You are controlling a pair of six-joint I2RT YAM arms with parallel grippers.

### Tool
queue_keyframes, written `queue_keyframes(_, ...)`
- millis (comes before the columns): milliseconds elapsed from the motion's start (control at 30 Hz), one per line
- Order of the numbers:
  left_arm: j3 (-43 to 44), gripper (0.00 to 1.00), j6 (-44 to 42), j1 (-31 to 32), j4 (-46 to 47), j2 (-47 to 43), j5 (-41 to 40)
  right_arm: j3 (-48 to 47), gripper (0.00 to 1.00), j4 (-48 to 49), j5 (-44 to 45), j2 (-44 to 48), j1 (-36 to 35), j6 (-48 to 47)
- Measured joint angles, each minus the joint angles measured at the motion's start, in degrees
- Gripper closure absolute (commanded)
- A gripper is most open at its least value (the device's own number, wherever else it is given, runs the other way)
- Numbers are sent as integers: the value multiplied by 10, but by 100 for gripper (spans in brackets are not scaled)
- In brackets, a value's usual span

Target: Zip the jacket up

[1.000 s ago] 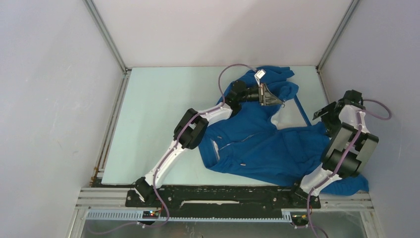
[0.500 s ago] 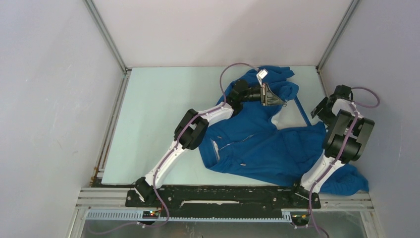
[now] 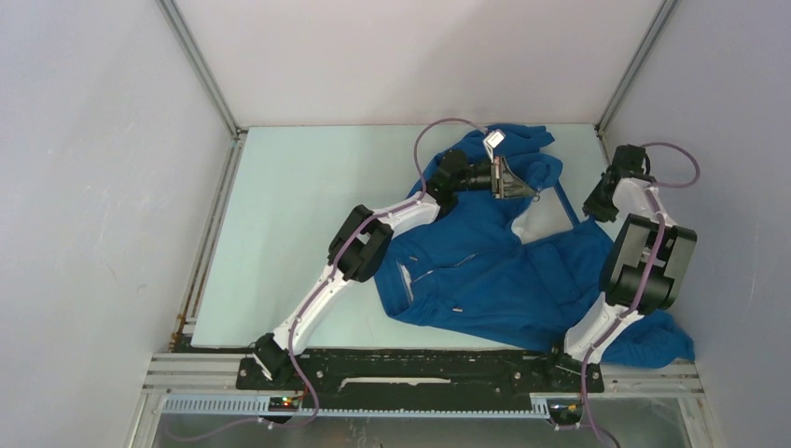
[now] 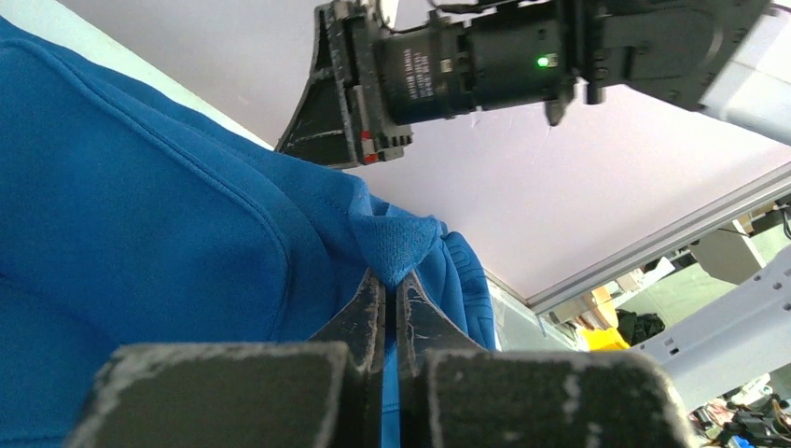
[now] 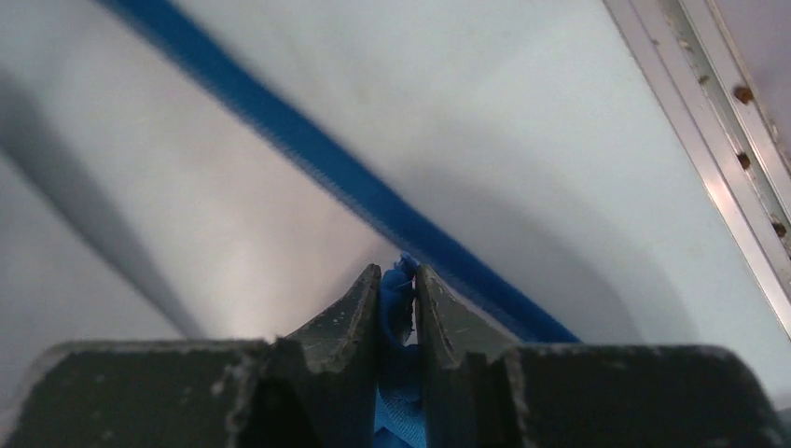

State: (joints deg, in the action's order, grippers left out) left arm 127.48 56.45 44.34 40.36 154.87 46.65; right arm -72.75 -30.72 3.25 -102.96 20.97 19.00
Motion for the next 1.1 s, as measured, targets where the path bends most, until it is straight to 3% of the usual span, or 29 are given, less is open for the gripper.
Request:
queue_keyframes(133,11,100,0,0,-5,2,0,13,94,24,-39,45,-23,-19)
queue_keyframes(267,15,100,0,0,-7,3,0,76,90,96,-148,94,-21,-35)
queue_keyframes(367,15,100,0,0,-7,4,0,127,94,129,-221,123,-7,-41)
queue_keyframes(433,15,100,0,0,-7,4,0,133,84,136,-247,120,11,-38)
queue_keyframes(533,15,100,0,0,-7,4,0,130,88,134,-253,97,52,-28)
queue_keyframes(633,15,100,0,0,-7,4,0,127,100,116,-221,57,87,-23)
queue_keyframes(767,15,100,0,0,-7,4,0,128,100,96,-219,44,94,-14)
queue_keyframes(967,15,100,0,0,-7,5,0,149,100,156,-365,103,60,-25)
queue_keyframes(1100,16,100,0,-2,-19,5,-2,217,100,266,-474,178,23,-32)
